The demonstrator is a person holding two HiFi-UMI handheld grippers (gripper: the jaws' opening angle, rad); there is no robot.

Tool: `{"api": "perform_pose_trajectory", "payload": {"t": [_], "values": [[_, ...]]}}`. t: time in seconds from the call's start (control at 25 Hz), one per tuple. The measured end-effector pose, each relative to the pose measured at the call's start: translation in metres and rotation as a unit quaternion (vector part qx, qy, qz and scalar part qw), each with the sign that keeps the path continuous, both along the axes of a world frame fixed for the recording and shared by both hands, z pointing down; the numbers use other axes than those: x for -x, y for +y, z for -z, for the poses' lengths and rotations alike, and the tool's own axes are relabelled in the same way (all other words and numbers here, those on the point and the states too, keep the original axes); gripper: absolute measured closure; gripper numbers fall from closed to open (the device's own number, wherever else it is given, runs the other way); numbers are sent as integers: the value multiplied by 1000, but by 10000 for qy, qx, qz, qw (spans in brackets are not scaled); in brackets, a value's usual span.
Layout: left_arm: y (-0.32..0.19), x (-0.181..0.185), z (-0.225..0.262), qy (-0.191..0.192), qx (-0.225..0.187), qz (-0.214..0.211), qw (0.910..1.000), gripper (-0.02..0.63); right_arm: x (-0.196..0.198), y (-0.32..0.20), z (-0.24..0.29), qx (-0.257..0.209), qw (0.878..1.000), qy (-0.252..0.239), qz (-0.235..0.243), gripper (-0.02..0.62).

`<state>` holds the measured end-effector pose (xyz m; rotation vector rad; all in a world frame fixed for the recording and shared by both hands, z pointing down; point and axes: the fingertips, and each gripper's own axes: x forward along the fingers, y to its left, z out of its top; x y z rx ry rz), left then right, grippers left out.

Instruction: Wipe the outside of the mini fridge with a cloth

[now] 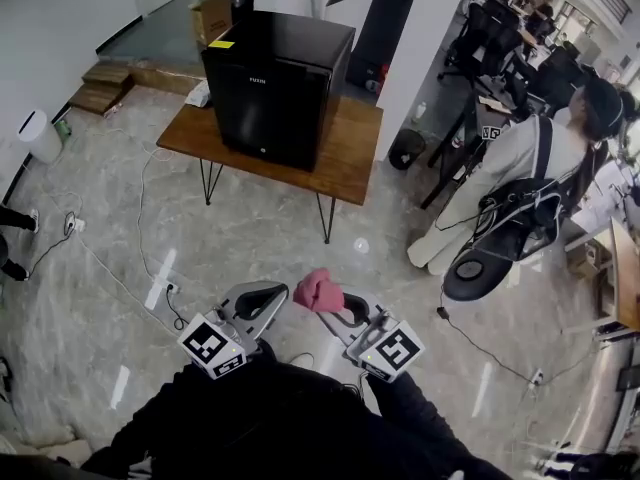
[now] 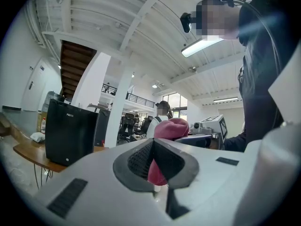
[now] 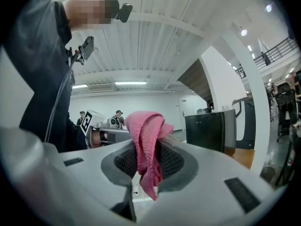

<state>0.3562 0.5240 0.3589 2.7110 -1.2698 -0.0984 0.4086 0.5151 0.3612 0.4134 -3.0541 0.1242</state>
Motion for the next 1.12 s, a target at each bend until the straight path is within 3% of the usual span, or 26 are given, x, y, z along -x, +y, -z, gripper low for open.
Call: {"api": "perform_pose_trajectory", "payload": {"t": [0.24, 0.44, 0.76, 1.12], "values": [[-15, -9, 0, -62, 10, 51, 10000, 600, -18, -25, 4, 322, 9982, -453, -232, 506], [-54, -2, -6, -71, 65, 67, 9999, 600, -16, -67, -3, 382, 9968, -513, -486, 506], [-176, 23, -4, 43, -119, -85, 9999, 600, 7, -182, -7, 295, 9926, -383, -1111, 506], [-313, 62, 16, 77, -344, -527, 9980, 600, 50, -309, 10, 122, 9878, -197, -1538, 505]]}}
